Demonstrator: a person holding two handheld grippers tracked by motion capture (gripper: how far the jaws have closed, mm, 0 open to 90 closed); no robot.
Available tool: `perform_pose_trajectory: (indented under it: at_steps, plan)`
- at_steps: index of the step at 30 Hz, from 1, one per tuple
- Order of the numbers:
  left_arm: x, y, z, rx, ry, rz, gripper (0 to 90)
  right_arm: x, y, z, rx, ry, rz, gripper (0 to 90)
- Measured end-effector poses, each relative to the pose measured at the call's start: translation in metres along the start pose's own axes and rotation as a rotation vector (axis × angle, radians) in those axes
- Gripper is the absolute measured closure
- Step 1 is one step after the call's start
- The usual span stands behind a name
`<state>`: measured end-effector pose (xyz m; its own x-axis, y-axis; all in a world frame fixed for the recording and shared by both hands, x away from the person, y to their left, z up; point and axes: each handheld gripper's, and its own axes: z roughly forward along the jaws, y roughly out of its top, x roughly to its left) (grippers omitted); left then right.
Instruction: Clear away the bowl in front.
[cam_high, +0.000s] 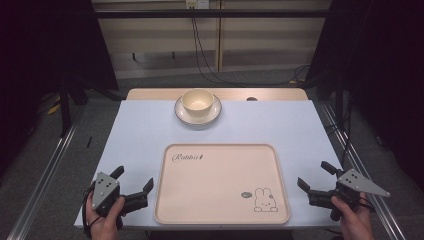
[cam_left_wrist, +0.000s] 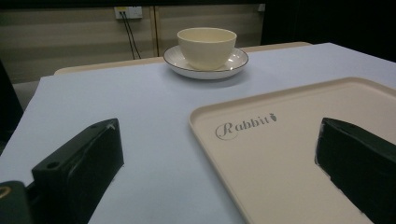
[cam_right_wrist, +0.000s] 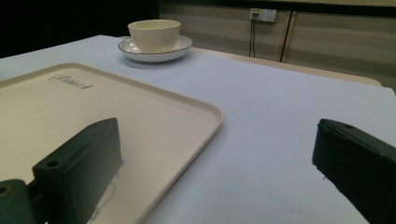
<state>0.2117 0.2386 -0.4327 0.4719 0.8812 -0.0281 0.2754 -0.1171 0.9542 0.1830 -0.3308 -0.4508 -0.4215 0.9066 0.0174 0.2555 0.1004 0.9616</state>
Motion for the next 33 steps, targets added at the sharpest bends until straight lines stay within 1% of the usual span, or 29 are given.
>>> perform_pose_trajectory:
  at_steps: [1, 3, 5, 7, 8, 9, 10, 15, 16, 17, 18, 19, 20, 21, 22, 24, 25, 26, 29, 30, 31, 33]
  plan:
    - [0.000, 0.000, 0.000, 0.000, 0.000, 0.000, 1.2, 0.000, 0.000, 0.000, 0.002, 0.001, 0.006, 1.2]
    - [-0.001, 0.000, -0.001, 0.000, 0.001, 0.002, 1.1, 0.000, -0.001, 0.000, 0.007, 0.001, 0.001, 1.2]
    - [-0.001, 0.000, 0.000, 0.007, 0.001, 0.003, 1.7, 0.000, -0.001, 0.001, 0.013, 0.013, 0.009, 1.2]
    - [-0.001, 0.000, 0.000, 0.007, -0.002, 0.003, 1.6, 0.000, -0.001, 0.001, 0.015, 0.007, 0.004, 1.2]
    - [-0.001, 0.000, 0.000, 0.011, -0.019, 0.004, 2.7, 0.000, -0.002, 0.002, 0.030, 0.023, 0.003, 1.4]
    - [-0.001, 0.000, 0.000, 0.011, -0.019, 0.004, 3.6, 0.000, -0.002, 0.002, 0.030, 0.023, 0.003, 1.4]
    - [-0.001, 0.000, 0.000, 0.010, -0.044, -0.006, 3.1, 0.000, -0.002, 0.003, 0.029, 0.029, 0.005, 1.4]
    - [0.000, 0.000, -0.001, 0.011, -0.026, -0.002, 2.7, 0.001, -0.002, 0.003, 0.029, 0.032, 0.002, 1.4]
    - [-0.001, 0.000, 0.000, 0.009, -0.022, -0.009, 2.7, 0.001, -0.002, 0.003, 0.028, 0.031, 0.003, 1.4]
    - [-0.001, 0.000, 0.002, 0.000, -0.027, -0.027, 2.7, 0.001, -0.002, 0.003, 0.027, 0.032, 0.005, 1.5]
    - [-0.001, 0.001, 0.002, 0.007, -0.017, -0.021, 2.6, 0.001, -0.002, 0.002, 0.024, 0.036, 0.011, 1.5]
    - [-0.001, 0.002, 0.004, 0.003, -0.024, -0.020, 2.6, 0.001, -0.002, 0.002, 0.024, 0.036, 0.011, 1.5]
    - [-0.003, 0.004, 0.007, -0.007, -0.034, -0.029, 2.6, 0.001, -0.002, 0.002, 0.027, 0.039, 0.011, 1.5]
    - [-0.003, 0.004, 0.007, -0.007, -0.034, -0.029, 2.6, 0.001, -0.002, 0.002, 0.027, 0.042, 0.010, 1.5]
    - [-0.004, 0.004, 0.008, 0.000, -0.022, -0.022, 2.6, 0.001, -0.002, 0.002, 0.027, 0.042, 0.010, 1.5]
    - [-0.006, 0.006, 0.012, 0.007, -0.036, -0.015, 2.5, 0.001, -0.002, 0.002, 0.024, 0.046, 0.007, 1.5]
    - [-0.006, 0.006, 0.012, 0.007, -0.036, -0.015, 2.5, 0.001, -0.002, 0.002, 0.023, 0.043, 0.010, 1.5]
    - [-0.008, 0.008, 0.015, 0.006, -0.045, -0.018, 2.6, 0.001, -0.002, 0.002, 0.020, 0.039, 0.010, 1.5]
    - [-0.010, 0.010, 0.017, 0.005, -0.051, -0.012, 2.6, 0.001, -0.002, 0.002, 0.021, 0.039, 0.011, 1.4]
    - [-0.010, 0.013, 0.019, 0.003, -0.068, -0.011, 2.9, 0.001, -0.002, 0.003, 0.023, 0.037, 0.006, 1.5]
    - [-0.011, 0.015, 0.020, 0.002, -0.070, -0.002, 3.0, 0.001, -0.002, 0.003, 0.021, 0.044, 0.005, 1.5]
    - [-0.011, 0.015, 0.020, -0.002, -0.072, -0.001, 2.9, 0.001, -0.002, 0.003, 0.022, 0.041, 0.004, 1.4]
